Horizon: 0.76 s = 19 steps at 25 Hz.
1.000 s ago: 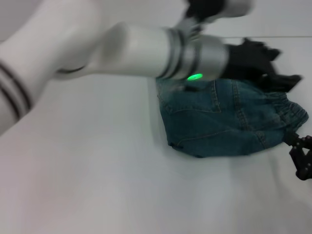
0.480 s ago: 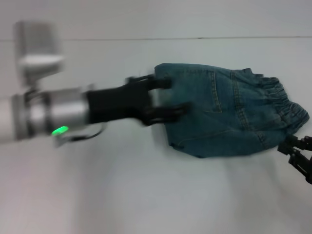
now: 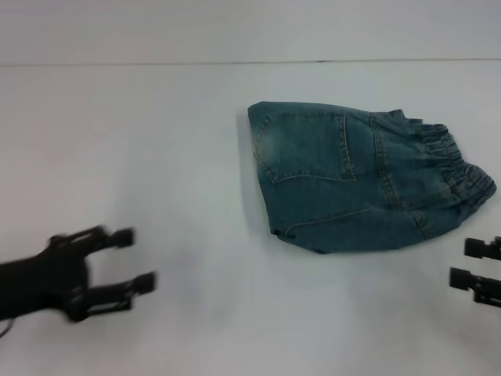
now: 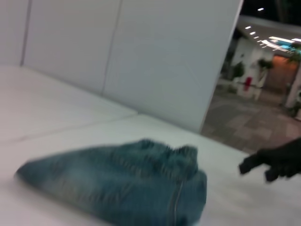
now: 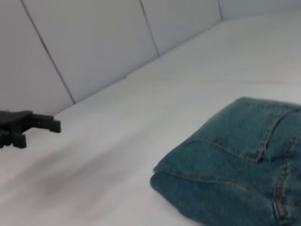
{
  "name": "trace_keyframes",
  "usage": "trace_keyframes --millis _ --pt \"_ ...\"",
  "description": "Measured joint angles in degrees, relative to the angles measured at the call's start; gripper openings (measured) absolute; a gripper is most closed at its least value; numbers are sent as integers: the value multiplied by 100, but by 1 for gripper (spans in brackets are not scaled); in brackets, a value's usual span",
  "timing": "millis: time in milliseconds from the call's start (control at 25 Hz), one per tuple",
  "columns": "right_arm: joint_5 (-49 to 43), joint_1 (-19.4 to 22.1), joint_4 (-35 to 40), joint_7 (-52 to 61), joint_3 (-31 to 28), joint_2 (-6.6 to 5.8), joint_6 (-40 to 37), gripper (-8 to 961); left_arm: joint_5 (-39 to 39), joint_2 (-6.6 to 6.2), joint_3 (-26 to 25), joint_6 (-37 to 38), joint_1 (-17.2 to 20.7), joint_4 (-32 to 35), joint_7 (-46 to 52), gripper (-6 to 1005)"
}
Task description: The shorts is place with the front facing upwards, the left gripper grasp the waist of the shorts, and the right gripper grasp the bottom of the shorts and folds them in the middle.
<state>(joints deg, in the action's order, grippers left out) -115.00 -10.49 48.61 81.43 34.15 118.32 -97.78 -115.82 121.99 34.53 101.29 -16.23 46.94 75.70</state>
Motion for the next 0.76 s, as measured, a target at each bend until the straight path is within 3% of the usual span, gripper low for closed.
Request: trace_keyframes --millis 160,320,520,760 --pt "-336 -11 449 346 -436 -16 -600 637 -841 -115 -942 582 63 22 -115 846" --pt "-528 -11 711 382 -925 -37 -992 829 -1399 -189 -1470 801 99 68 -142 846" --pt "-647 -17 866 333 -1124 -74 -1131 938 -1604 -213 -1647 1075 111 92 -188 846" --pt "-875 -99 869 240 -1130 -92 -1186 938 -1854 -227 -1613 1276 19 92 -193 846"
